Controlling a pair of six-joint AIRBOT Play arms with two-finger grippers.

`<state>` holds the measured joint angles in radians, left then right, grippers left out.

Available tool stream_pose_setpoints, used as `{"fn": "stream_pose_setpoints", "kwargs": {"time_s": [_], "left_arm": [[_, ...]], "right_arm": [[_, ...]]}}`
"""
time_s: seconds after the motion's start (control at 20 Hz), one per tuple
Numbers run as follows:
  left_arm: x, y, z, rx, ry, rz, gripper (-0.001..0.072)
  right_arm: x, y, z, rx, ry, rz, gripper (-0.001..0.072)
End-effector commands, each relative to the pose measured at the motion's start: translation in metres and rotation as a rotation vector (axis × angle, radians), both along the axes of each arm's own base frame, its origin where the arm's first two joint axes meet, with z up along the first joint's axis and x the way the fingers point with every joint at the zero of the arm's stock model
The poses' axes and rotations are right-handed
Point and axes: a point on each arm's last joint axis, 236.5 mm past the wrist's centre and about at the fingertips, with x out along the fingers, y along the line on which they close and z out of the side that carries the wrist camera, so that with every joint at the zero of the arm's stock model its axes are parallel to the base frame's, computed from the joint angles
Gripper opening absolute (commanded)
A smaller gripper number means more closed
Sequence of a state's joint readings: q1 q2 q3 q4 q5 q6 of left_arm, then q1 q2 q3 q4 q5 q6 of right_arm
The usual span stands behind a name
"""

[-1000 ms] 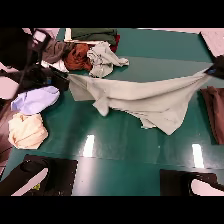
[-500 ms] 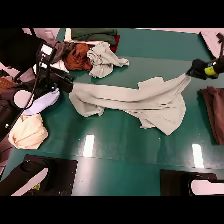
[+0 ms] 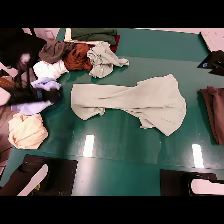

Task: Fold the shirts.

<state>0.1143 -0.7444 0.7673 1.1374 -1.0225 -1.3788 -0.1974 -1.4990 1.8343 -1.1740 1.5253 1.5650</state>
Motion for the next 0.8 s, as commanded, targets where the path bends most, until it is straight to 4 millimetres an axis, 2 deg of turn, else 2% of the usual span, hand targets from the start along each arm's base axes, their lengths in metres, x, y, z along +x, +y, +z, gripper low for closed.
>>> {"fn": "stream_pose_setpoints", "kwargs": {"time_s": [0.0, 0.1, 0.25, 0.35, 0.55, 0.75], "left_arm": [[-0.069, -0.065, -0.049, -0.382, 0.320, 0.013, 0.0699], [-0.070, -0.076, -0.066, -0.498, 0.353, 0.093, 0.0716], [-0.055, -0.062, -0.088, -0.525, 0.317, 0.246, 0.0716], [-0.047, -0.056, -0.096, -0.544, 0.282, 0.309, 0.0715], [-0.038, -0.068, -0.109, -0.580, 0.251, 0.354, 0.0706], [-0.026, -0.090, -0.137, -0.572, 0.289, 0.362, 0.0707]], "right_arm": [[-0.024, 0.012, -0.009, 0.007, 0.013, 0.008, 0.0698], [-0.036, 0.027, -0.023, 0.005, 0.013, 0.037, 0.0697], [-0.054, 0.048, -0.043, -0.001, 0.008, 0.069, 0.0697], [-0.061, 0.057, -0.049, -0.002, -0.021, 0.070, 0.0697], [-0.067, 0.058, -0.042, -0.006, -0.127, 0.032, 0.0696], [-0.074, 0.043, -0.023, -0.015, -0.198, -0.015, 0.0696]]}}
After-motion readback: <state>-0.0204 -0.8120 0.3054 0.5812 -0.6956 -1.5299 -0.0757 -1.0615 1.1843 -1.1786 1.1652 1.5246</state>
